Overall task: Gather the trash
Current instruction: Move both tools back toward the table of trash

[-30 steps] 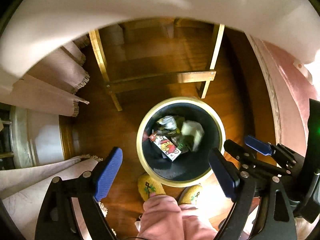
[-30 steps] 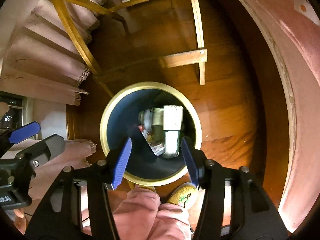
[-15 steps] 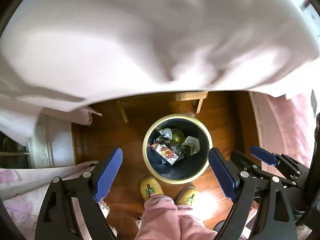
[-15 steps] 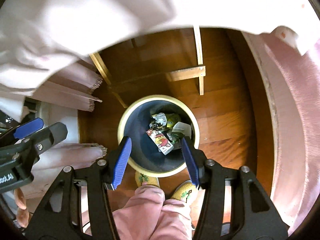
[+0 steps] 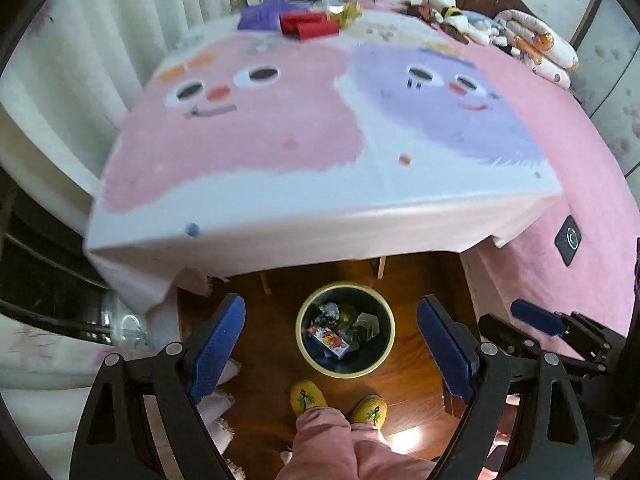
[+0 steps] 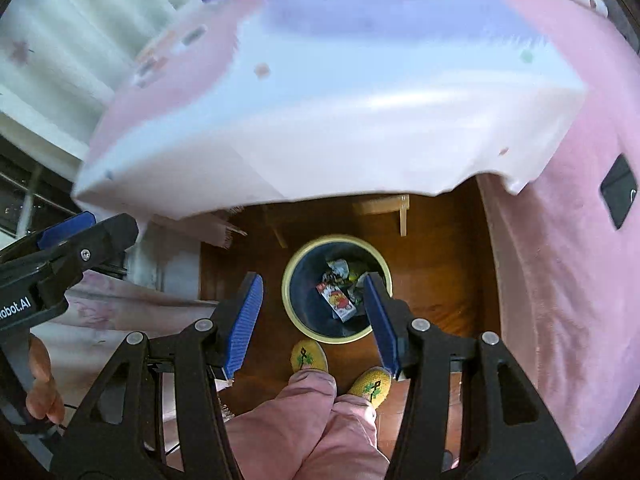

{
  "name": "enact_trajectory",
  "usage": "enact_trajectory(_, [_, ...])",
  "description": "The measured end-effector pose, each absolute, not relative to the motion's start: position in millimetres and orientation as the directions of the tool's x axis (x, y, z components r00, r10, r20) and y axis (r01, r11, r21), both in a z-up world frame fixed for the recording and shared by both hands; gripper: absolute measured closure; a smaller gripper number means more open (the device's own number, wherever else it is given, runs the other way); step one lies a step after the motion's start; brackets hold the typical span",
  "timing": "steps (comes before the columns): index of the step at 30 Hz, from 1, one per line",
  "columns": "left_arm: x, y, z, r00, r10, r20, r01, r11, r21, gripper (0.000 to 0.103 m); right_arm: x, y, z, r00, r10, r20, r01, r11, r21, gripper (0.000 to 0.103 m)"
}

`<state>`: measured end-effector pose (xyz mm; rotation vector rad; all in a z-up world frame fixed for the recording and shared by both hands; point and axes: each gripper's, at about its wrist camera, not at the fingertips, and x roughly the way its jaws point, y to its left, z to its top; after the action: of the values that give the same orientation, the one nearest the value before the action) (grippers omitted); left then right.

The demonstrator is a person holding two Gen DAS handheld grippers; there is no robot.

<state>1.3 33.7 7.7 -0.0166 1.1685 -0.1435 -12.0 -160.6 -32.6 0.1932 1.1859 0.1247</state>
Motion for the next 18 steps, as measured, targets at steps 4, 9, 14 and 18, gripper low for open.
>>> enact_trajectory(4, [-11.3, 36.6, 51.1, 0.415, -0.091, -0.905, 0.103, 0.993, -0.052, 0.014, -20.3, -163.1, 10.9, 0.419, 0.212, -0.883, -0.019, 0.974, 0.225, 0.054])
enact_trajectory(9, [-21.0, 41.7, 100.2, 0.476, -0.068, -0.877, 0.094, 0.995, -0.026, 0.014, -28.0, -166.1, 53.7, 0.482, 0.233, -0.845, -0.042, 0.969, 0.243, 0.054])
enact_trajectory(14, [-16.6, 43.7, 137.9, 0.51, -0.076, -0.857, 0.09, 0.995, -0.035, 0.014, -31.2, -169.6, 89.7, 0.539, 0.248, -0.805, -0.079, 0.966, 0.245, 0.054])
enact_trajectory(18, [-9.4, 43.9, 166.4, 0.541, -0.07, -0.838, 0.091, 0.996, -0.024, 0.014, -25.2, -170.5, 111.7, 0.57, 0.251, -0.782, -0.096, 0.966, 0.239, 0.054])
